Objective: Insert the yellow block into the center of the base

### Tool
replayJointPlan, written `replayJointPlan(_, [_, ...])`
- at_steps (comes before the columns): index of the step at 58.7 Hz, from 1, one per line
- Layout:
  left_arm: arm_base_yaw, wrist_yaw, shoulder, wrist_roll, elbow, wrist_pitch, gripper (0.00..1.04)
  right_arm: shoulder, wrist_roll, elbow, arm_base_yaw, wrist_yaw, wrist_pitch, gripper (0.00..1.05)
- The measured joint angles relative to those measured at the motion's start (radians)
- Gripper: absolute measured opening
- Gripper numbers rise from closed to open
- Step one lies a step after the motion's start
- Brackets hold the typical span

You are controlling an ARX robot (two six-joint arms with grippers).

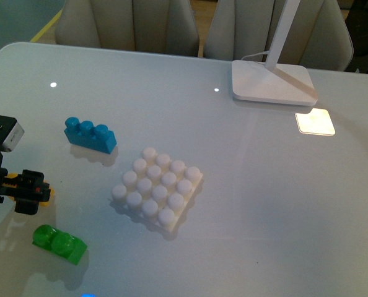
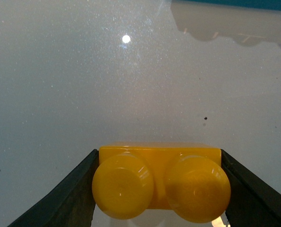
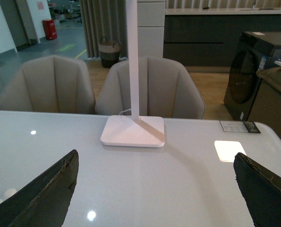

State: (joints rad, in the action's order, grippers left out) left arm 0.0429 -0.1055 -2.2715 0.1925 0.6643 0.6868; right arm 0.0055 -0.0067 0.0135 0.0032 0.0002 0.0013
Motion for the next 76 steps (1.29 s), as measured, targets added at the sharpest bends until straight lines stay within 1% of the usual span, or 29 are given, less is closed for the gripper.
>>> replayJointPlan(8, [-0.037, -0.004, 0.067, -0.021, -0.031, -0.011, 0.63, 0.000, 0.000, 0.000, 0.000, 0.000, 0.000, 0.96])
replayJointPlan(18, [-0.117, -0.005, 0.164, -0.061, -0.042, -0.049, 0.63, 0.000, 0.000, 0.000, 0.000, 0.000, 0.000, 0.96])
replayJointPlan(27, [-0.254, 0.014, 0.224, -0.109, -0.042, -0.065, 0.63, 0.000, 0.000, 0.000, 0.000, 0.000, 0.000, 0.96])
replayJointPlan(40, [-0.392, 0.055, 0.224, -0.147, -0.047, -0.059, 0.63, 0.000, 0.000, 0.000, 0.000, 0.000, 0.000, 0.96])
replayJointPlan(49, [-0.467, 0.077, 0.214, -0.180, -0.047, -0.051, 0.63, 0.000, 0.000, 0.000, 0.000, 0.000, 0.000, 0.96])
replayJointPlan(67, [-0.560, 0.116, 0.146, -0.222, 0.013, -0.047, 0.63, 0.000, 0.000, 0.000, 0.000, 0.000, 0.000, 0.96])
replayJointPlan(76, [-0.588, 0.119, 0.117, -0.240, 0.057, -0.057, 0.63, 0.000, 0.000, 0.000, 0.000, 0.000, 0.000, 0.96])
